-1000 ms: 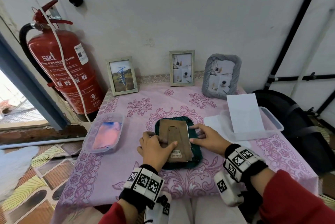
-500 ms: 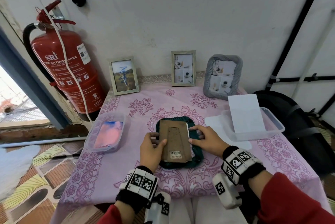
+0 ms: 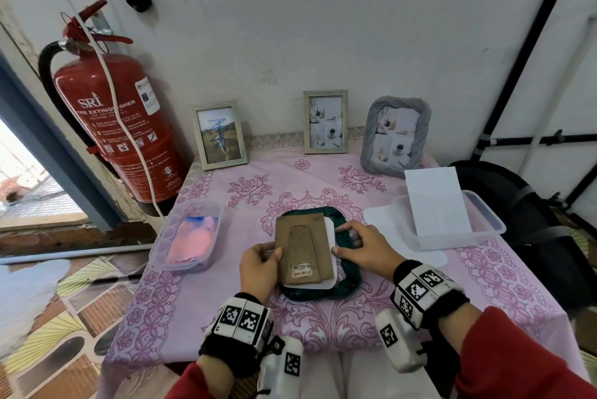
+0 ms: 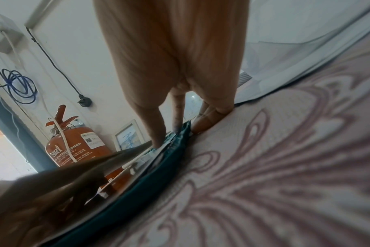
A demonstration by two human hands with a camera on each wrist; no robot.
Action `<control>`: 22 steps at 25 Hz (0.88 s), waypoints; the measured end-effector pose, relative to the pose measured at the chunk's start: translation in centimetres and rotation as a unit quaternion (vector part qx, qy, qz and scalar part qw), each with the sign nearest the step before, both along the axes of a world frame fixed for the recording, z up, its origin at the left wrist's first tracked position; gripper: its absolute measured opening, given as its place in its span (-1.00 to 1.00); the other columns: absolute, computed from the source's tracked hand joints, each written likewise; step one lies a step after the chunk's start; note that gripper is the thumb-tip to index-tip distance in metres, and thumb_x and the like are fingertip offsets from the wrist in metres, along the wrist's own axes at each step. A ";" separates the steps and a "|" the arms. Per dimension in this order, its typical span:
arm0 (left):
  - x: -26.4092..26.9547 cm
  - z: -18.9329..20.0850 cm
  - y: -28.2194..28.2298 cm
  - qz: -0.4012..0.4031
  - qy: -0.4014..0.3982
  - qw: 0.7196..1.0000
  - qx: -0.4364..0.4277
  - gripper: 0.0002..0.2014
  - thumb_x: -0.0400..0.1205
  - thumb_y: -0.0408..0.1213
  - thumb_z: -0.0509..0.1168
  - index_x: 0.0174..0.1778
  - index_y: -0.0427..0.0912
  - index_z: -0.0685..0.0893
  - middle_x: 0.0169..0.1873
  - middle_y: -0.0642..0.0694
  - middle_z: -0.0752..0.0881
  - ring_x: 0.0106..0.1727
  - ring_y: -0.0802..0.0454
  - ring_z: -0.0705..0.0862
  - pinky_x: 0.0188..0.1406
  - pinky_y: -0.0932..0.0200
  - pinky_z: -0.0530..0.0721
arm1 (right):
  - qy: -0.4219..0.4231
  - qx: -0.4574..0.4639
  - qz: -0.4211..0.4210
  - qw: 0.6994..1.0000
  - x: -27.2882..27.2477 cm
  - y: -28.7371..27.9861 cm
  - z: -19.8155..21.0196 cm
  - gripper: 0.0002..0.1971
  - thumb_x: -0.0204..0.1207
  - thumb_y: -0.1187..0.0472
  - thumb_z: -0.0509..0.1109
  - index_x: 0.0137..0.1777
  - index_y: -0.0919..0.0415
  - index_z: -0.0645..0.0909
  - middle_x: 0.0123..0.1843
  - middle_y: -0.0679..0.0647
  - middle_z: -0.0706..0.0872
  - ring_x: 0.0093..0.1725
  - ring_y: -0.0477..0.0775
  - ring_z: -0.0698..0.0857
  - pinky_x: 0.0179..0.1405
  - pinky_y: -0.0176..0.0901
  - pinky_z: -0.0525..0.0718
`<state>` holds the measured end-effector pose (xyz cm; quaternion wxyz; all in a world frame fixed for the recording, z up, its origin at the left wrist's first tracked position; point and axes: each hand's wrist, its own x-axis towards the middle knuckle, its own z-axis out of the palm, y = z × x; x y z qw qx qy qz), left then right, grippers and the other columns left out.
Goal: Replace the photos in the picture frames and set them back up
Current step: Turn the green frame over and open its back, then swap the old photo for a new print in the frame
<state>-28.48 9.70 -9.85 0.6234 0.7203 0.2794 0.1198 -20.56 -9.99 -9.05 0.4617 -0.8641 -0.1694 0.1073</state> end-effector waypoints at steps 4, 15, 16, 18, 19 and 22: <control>-0.6 0.2 1.1 0.015 -0.026 0.999 -0.018 -0.77 0.61 -0.47 0.27 0.18 -0.42 0.62 0.02 -0.43 0.73 0.03 -0.26 0.71 0.15 -0.18 0.68 | 0.017 -0.054 -0.004 0.998 0.1 0.1 -0.1 -0.37 0.27 0.05 0.63 0.31 0.16 0.48 0.17 0.20 0.50 0.13 0.16 0.55 0.23 -0.04 0.56; -3.2 -0.2 6.2 0.080 -0.038 0.996 0.013 -0.78 0.61 -0.48 0.27 0.17 -0.36 0.64 0.02 -0.37 0.72 0.13 -0.31 0.68 0.21 -0.16 0.64 | 0.058 -0.036 -0.019 0.997 0.4 0.3 -0.3 -0.43 0.34 0.07 0.57 0.34 0.09 0.47 0.22 0.22 0.45 0.16 0.09 0.49 0.34 -0.02 0.50; -3.4 -0.4 6.3 0.082 -0.035 0.996 0.023 -0.77 0.61 -0.49 0.27 0.18 -0.36 0.64 0.03 -0.36 0.72 0.14 -0.30 0.68 0.23 -0.17 0.63 | 0.061 -0.039 -0.017 0.997 0.4 0.3 -0.4 -0.41 0.34 0.05 0.57 0.36 0.08 0.46 0.24 0.23 0.45 0.19 0.11 0.50 0.35 -0.02 0.50; -4.0 -0.6 6.4 0.088 -0.027 0.995 0.044 -0.76 0.61 -0.48 0.27 0.19 -0.38 0.64 0.05 -0.37 0.73 0.16 -0.28 0.68 0.27 -0.18 0.61 | 0.066 -0.045 -0.012 0.997 0.5 0.2 -0.5 -0.36 0.33 0.03 0.58 0.40 0.07 0.44 0.28 0.23 0.44 0.26 0.14 0.50 0.39 -0.01 0.49; -4.2 -0.7 6.4 0.090 -0.024 0.994 0.054 -0.75 0.61 -0.48 0.27 0.20 -0.39 0.65 0.06 -0.37 0.73 0.16 -0.27 0.68 0.28 -0.16 0.60 | 0.066 -0.047 -0.012 0.997 0.5 0.0 -0.5 -0.34 0.33 0.04 0.58 0.42 0.06 0.43 0.28 0.23 0.44 0.28 0.15 0.50 0.40 0.00 0.49; -4.7 -0.9 6.5 0.097 0.000 0.990 0.098 -0.72 0.62 -0.47 0.25 0.24 -0.41 0.63 0.11 -0.36 0.72 0.19 -0.23 0.66 0.23 0.04 0.55 | 0.057 -0.056 -0.004 0.997 0.5 0.0 -0.6 -0.33 0.33 0.07 0.58 0.43 0.06 0.42 0.29 0.25 0.43 0.22 0.10 0.49 0.38 -0.04 0.48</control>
